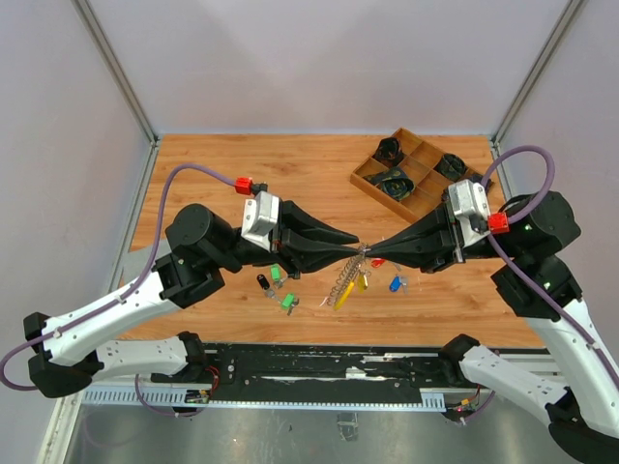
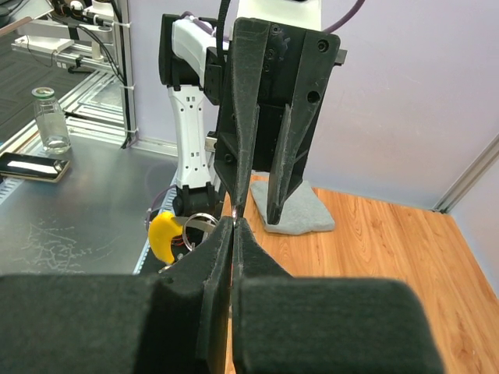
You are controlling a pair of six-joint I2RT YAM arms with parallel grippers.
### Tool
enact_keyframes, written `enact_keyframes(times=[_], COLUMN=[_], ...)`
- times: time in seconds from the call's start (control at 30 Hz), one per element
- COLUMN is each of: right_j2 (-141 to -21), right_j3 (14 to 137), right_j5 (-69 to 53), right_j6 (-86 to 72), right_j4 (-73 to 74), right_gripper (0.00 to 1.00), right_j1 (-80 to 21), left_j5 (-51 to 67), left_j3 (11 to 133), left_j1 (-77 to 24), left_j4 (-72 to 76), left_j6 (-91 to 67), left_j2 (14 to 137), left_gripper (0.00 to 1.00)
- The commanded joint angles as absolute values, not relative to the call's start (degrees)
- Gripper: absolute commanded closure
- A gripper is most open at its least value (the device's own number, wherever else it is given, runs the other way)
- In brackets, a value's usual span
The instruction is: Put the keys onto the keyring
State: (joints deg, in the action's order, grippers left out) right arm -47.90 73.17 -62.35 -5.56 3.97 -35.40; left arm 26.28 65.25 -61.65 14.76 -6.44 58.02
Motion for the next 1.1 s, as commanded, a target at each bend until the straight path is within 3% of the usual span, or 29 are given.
enact_keyframes(times=[0.0, 0.53, 1.07], right_j2=[-48.63, -56.13, -56.35], right_j3=[76.73, 96.51, 98.62], right_j5=[-61.34, -55.81, -52.66], right_j6=[-1.7, 13.32, 16.06], right_j4=[9.96, 48.64, 51.77], right_gripper=[1.0, 1.0, 1.0], right_j1=[-36.27, -36.21, -36.24], left_j5=[27.2, 25.88, 26.81], left_j3=[67.96, 71.91, 73.94], left_j1=[-61.97, -62.18, -63.61], left_j4=[14.79, 6.64, 2.52], left_j6=[-5.75, -2.19, -0.7], left_j2=[58.83, 61.47, 64.43], left_gripper=[0.73, 0.72, 0.72])
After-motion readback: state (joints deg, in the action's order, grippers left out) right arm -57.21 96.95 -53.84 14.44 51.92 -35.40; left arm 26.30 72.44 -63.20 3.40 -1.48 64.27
